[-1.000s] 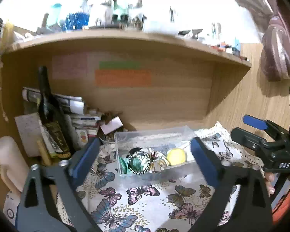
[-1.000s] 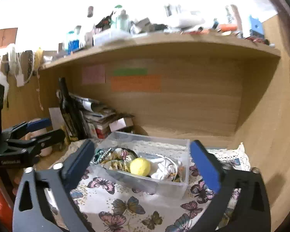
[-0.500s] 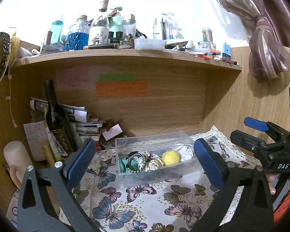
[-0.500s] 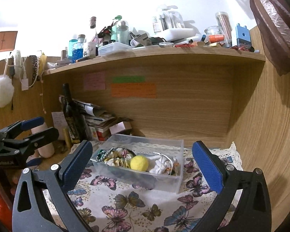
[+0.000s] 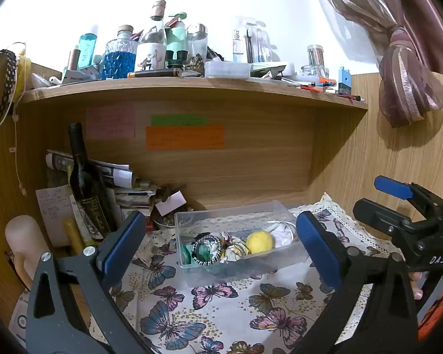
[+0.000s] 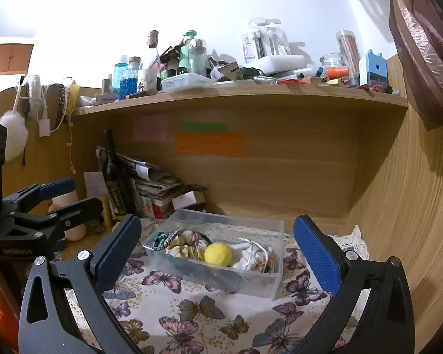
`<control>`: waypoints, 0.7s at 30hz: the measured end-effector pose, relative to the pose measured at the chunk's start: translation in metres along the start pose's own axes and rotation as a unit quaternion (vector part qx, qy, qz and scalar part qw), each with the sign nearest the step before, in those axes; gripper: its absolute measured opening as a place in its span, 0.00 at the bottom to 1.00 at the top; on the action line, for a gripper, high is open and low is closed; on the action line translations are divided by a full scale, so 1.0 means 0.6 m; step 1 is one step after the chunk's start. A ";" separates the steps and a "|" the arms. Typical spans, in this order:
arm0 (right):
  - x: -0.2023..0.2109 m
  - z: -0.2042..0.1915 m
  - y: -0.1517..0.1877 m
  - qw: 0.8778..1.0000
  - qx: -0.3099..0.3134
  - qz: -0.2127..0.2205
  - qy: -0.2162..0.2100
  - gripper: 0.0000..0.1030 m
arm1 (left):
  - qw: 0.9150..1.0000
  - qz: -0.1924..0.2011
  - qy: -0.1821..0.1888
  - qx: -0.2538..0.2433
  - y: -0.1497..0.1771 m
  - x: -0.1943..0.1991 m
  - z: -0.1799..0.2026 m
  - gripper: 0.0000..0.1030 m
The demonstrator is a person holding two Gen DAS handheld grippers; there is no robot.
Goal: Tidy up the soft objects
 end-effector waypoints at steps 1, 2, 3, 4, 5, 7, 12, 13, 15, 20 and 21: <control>0.000 0.000 0.000 1.000 0.000 0.000 -0.001 1.00 | 1.000 0.000 0.000 0.000 0.000 0.000 0.000 1.00; 0.000 0.000 0.000 1.000 -0.002 0.000 -0.002 1.00 | 1.000 0.001 0.001 0.000 -0.001 0.000 0.000 1.00; -0.001 0.000 0.000 1.000 -0.002 0.000 -0.003 1.00 | 1.000 0.001 0.002 0.000 -0.001 0.000 0.000 1.00; -0.001 0.000 0.001 1.000 -0.003 -0.001 -0.003 1.00 | 1.000 0.001 0.001 0.000 -0.001 0.000 0.001 1.00; -0.002 0.000 0.001 1.000 -0.004 -0.001 -0.004 1.00 | 1.000 0.001 0.000 0.000 -0.001 0.000 0.001 1.00; -0.001 -0.001 0.001 1.000 -0.003 -0.001 -0.003 1.00 | 1.000 0.001 0.000 0.000 -0.001 0.000 0.001 1.00; -0.001 -0.001 0.001 1.000 -0.003 -0.001 -0.002 1.00 | 1.000 0.003 0.002 -0.003 -0.003 0.000 0.003 1.00; -0.001 -0.001 0.001 1.000 -0.003 -0.001 -0.003 1.00 | 1.000 0.003 0.003 -0.003 -0.003 0.001 0.004 1.00; -0.001 0.000 0.001 1.000 -0.004 -0.001 -0.003 1.00 | 1.000 0.004 0.004 -0.004 -0.003 0.001 0.005 1.00; -0.002 0.000 0.001 1.000 -0.003 -0.001 -0.004 1.00 | 1.000 0.003 0.004 -0.003 -0.003 0.001 0.006 1.00; -0.002 0.000 0.001 1.000 -0.003 -0.001 -0.004 1.00 | 1.000 0.003 0.004 -0.003 -0.003 0.001 0.005 1.00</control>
Point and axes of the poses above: each gripper's, at about its wrist camera, not at the fingertips, and x roughly against the way its jaws point, z to its right, y to its underside, the point moved 2 cm from there along -x, roughly the way its jaws point, and after that the axes turned 8 degrees about y, right-handed, at the moved point
